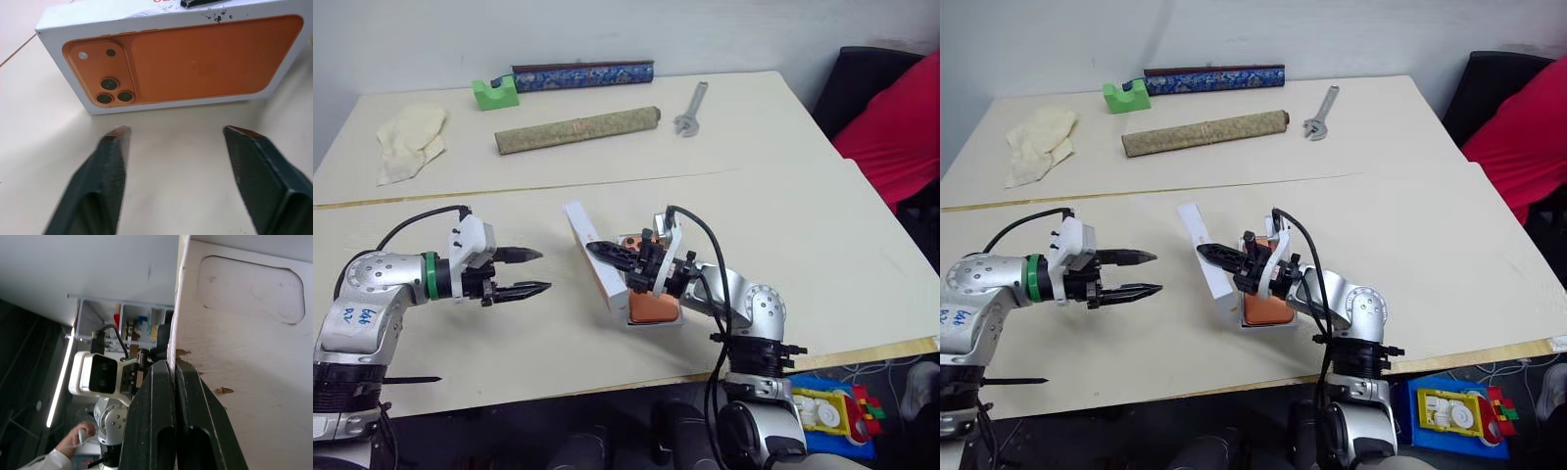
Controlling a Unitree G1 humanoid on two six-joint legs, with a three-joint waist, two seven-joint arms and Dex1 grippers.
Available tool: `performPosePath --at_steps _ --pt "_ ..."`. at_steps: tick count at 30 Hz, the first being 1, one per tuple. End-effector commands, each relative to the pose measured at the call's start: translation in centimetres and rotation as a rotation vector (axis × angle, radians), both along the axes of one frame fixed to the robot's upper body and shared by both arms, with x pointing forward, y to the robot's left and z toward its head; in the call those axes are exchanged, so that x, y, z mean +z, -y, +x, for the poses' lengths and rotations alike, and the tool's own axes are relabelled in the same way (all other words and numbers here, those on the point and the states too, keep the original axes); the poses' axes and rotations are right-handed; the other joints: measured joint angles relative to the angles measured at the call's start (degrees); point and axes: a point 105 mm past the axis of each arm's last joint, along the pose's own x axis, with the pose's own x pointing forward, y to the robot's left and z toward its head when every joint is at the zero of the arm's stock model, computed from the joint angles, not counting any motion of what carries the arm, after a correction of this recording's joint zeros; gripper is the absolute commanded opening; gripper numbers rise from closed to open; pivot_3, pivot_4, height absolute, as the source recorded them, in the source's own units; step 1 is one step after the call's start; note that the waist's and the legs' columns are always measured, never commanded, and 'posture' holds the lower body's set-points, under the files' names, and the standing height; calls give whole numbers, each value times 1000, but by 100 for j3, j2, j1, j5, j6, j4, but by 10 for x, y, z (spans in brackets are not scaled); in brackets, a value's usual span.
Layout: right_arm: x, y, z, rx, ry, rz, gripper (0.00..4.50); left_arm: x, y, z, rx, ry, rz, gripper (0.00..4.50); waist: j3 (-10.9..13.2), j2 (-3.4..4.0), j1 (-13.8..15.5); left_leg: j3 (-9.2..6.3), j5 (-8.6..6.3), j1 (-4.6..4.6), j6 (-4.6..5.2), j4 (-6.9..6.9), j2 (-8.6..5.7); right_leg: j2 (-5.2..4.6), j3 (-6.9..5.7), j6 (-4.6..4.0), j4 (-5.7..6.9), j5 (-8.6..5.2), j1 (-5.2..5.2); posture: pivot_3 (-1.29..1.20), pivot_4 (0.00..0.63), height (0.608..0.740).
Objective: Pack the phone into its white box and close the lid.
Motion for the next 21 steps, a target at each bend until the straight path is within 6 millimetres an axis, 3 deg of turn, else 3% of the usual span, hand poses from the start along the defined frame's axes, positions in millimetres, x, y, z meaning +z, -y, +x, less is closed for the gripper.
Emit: performPosePath --at_steps 1,7,12,15,17,21 --pt "-15 3 -1 -50 -27 -68 0 -8 6 14 -8 15 46 1818 -3 5 -5 3 0 -1 0 -3 0 1 1 0 -2 0 2 0 150 740" --pt "-28 18 -11 -128 -22 -128 0 -22 37 42 -108 25 79 61 -18 1 64 -2 -1 -2 4 3 -2 3 22 2 -1 1 6 0 150 740" --pt "-29 22 -13 -157 5 -159 0 -19 52 50 -167 23 45 24 -22 -5 28 7 -2 -5 6 13 -3 7 50 6 -4 3 -5 0 150 740" --pt "-32 29 -16 -173 15 -174 634 -20 60 51 -199 15 35 0 -24 -9 34 8 -3 -6 8 13 -3 8 57 6 -3 4 -4 0 150 740" --pt "-30 38 -16 -195 70 -216 1362 -21 64 51 -218 11 29 0 -24 -9 63 8 -5 -6 14 13 -3 9 61 7 -5 4 -4 0 150 740" --pt "-3 66 -20 -254 233 -253 2794 -22 78 50 -262 5 7 0 -23 -8 164 8 -21 -19 53 14 -3 15 62 9 -10 5 -11 0 150 740"
